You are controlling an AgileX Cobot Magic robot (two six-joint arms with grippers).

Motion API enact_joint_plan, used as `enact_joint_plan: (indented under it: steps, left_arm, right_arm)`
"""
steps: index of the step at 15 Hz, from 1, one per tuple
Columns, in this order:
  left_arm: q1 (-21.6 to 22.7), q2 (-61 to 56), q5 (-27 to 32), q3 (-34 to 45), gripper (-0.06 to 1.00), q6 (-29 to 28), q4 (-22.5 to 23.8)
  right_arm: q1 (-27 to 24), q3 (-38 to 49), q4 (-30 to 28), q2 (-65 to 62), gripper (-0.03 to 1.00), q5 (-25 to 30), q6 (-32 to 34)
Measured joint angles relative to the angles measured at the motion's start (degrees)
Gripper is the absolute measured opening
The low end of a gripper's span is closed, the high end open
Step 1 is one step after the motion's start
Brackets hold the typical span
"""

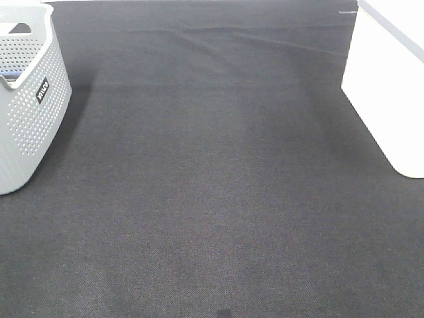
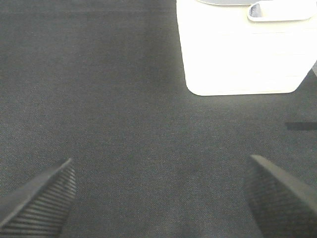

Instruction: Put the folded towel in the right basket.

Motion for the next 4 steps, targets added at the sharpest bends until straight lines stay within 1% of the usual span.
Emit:
enact_joint_plan:
  steps: [4]
  left_arm:
    - [0.0,0.0,0.0,0.0,0.97,0.0,0.0]
  right_arm:
    - [0.0,0.0,0.0,0.0,0.86,0.0,0.0]
